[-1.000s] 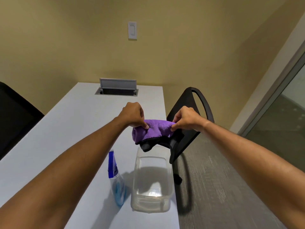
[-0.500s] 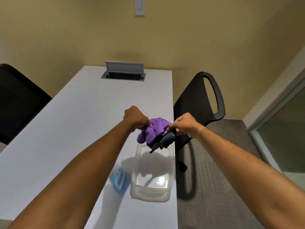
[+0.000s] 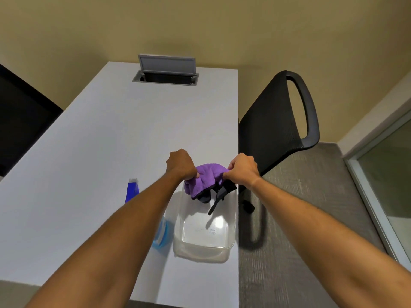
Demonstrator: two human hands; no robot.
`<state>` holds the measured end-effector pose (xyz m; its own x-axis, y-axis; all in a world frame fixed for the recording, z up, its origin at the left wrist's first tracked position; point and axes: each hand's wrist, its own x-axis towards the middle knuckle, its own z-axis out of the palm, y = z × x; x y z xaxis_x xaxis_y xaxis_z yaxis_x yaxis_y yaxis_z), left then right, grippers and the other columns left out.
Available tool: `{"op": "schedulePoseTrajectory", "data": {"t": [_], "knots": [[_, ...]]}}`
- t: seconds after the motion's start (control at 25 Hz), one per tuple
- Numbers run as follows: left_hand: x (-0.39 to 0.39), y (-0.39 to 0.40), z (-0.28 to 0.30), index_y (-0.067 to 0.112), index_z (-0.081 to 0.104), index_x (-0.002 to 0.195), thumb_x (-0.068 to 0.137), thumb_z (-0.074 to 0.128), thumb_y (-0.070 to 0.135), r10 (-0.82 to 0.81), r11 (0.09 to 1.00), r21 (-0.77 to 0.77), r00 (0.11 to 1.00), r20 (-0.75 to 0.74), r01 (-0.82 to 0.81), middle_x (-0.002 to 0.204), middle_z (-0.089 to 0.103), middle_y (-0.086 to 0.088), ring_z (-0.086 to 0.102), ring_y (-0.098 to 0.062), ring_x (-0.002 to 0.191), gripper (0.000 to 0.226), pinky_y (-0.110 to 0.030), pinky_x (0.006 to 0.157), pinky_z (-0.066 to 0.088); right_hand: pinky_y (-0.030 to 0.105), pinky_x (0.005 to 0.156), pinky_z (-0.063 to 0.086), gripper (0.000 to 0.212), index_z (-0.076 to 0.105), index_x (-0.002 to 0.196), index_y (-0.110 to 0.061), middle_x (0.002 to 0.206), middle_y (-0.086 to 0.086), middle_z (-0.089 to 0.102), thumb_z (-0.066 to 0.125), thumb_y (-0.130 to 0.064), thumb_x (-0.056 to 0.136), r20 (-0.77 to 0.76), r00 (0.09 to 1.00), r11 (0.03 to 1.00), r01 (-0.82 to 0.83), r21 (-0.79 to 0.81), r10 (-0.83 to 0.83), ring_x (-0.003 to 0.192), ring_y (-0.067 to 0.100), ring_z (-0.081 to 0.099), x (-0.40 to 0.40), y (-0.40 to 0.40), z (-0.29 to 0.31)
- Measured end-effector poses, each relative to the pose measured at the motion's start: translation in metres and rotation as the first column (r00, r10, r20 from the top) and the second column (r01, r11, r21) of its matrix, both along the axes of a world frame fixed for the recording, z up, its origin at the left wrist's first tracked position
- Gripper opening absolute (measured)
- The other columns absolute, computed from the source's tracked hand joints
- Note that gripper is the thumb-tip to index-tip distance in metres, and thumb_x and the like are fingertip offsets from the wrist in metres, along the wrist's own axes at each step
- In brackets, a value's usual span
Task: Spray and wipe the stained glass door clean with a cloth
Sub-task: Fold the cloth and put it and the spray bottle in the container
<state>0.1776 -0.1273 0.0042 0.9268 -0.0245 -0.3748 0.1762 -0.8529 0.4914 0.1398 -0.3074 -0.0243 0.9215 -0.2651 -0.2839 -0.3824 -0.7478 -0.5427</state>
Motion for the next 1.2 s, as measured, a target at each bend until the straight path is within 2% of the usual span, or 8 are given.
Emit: {"op": "schedulePoseTrajectory", "data": {"t": [0.16, 0.32, 0.52, 0.72, 0.84, 0.96, 1.08, 1.2], "knots": [[0.008, 0.004, -0.019, 0.004, 0.074, 0.086, 0.065, 0.09, 0.021, -0.108, 0.991, 0.081, 0.993, 0.045, 0.104, 0.091, 0.072, -0.013, 0.068, -0.028, 0.087, 0.031, -0.037, 0.079, 0.059, 0.034, 0.064, 0.06, 0.017, 0.074, 0.084, -0.01, 0.075, 0.005, 0.068, 0.08, -0.024, 0.076, 0.005, 0.996, 0.979, -0.091, -0.184, 0.093, 0.071, 0.02, 0.066, 0.0, 0.007, -0.009], [0.012, 0.007, -0.035, 0.008, 0.074, 0.09, 0.071, 0.086, 0.021, -0.238, 0.961, 0.166, 0.968, 0.077, 0.223, 0.094, 0.07, -0.013, 0.066, -0.029, 0.085, 0.027, -0.036, 0.076, 0.058, 0.029, 0.058, 0.045, 0.02, 0.074, 0.089, -0.016, 0.077, 0.002, 0.066, 0.078, -0.032, 0.079, -0.013, 0.987, 0.927, -0.154, -0.341, 0.159, 0.068, 0.019, 0.058, -0.001, 0.011, -0.017], [0.015, 0.007, -0.045, 0.008, 0.072, 0.095, 0.076, 0.083, 0.021, -0.314, 0.931, 0.234, 0.942, 0.12, 0.28, 0.095, 0.069, -0.012, 0.065, -0.027, 0.082, 0.025, -0.036, 0.076, 0.058, 0.031, 0.063, 0.052, 0.022, 0.073, 0.09, -0.017, 0.083, 0.004, 0.069, 0.076, -0.036, 0.081, 0.002, 0.981, 0.893, -0.174, -0.414, 0.193, 0.077, 0.021, 0.064, 0.001, 0.015, -0.022], [0.016, 0.005, -0.045, 0.008, 0.07, 0.097, 0.076, 0.082, 0.022, -0.341, 0.914, 0.267, 0.935, 0.097, 0.306, 0.097, 0.068, -0.012, 0.065, -0.027, 0.083, 0.028, -0.038, 0.077, 0.058, 0.034, 0.067, 0.056, 0.022, 0.071, 0.092, -0.016, 0.083, 0.003, 0.068, 0.072, -0.036, 0.083, 0.032, 0.976, 0.882, -0.181, -0.434, 0.216, 0.082, 0.021, 0.064, -0.001, 0.015, -0.026], [0.011, 0.006, -0.046, 0.009, 0.063, 0.113, 0.078, 0.074, 0.031, -0.41, 0.879, 0.326, 0.901, 0.142, 0.348, 0.11, 0.063, -0.011, 0.062, -0.028, 0.094, 0.042, -0.037, 0.077, 0.055, 0.038, 0.074, 0.05, 0.041, 0.065, 0.108, -0.016, 0.095, 0.005, 0.068, 0.058, -0.047, 0.084, 0.088, 0.95, 0.826, -0.211, -0.523, 0.299, 0.092, 0.023, 0.058, -0.005, 0.014, -0.029], [0.002, 0.006, -0.05, 0.012, 0.045, 0.136, 0.077, 0.064, 0.054, -0.568, 0.752, 0.519, 0.799, 0.198, 0.406, 0.13, 0.052, -0.013, 0.052, -0.03, 0.116, 0.075, -0.04, 0.09, 0.047, 0.038, 0.075, 0.043, 0.067, 0.053, 0.129, -0.012, 0.114, 0.011, 0.062, 0.041, -0.059, 0.083, 0.107, 0.929, 0.76, -0.22, -0.611, 0.355, 0.099, 0.025, 0.054, -0.011, 0.014, -0.03], [-0.006, 0.005, -0.052, 0.011, 0.012, 0.154, 0.077, 0.053, 0.071, -0.611, 0.698, 0.566, 0.777, 0.151, 0.439, 0.158, 0.022, -0.02, 0.027, -0.036, 0.144, 0.106, -0.047, 0.114, 0.028, 0.043, 0.088, 0.043, 0.087, 0.032, 0.147, -0.01, 0.144, 0.019, 0.045, 0.036, -0.066, 0.081, 0.084, 0.926, 0.743, -0.239, -0.625, 0.369, 0.124, 0.031, 0.046, -0.019, 0.017, -0.03], [-0.013, 0.007, -0.052, 0.012, -0.004, 0.155, 0.077, 0.045, 0.079, -0.63, 0.685, 0.558, 0.766, 0.13, 0.468, 0.163, 0.0, -0.02, 0.003, -0.035, 0.151, 0.114, -0.05, 0.12, 0.009, 0.047, 0.109, 0.031, 0.095, 0.018, 0.153, -0.011, 0.158, 0.02, 0.023, 0.037, -0.07, 0.081, 0.069, 0.936, 0.77, -0.24, -0.591, 0.344, 0.144, 0.033, 0.024, -0.029, 0.019, -0.028]]}}
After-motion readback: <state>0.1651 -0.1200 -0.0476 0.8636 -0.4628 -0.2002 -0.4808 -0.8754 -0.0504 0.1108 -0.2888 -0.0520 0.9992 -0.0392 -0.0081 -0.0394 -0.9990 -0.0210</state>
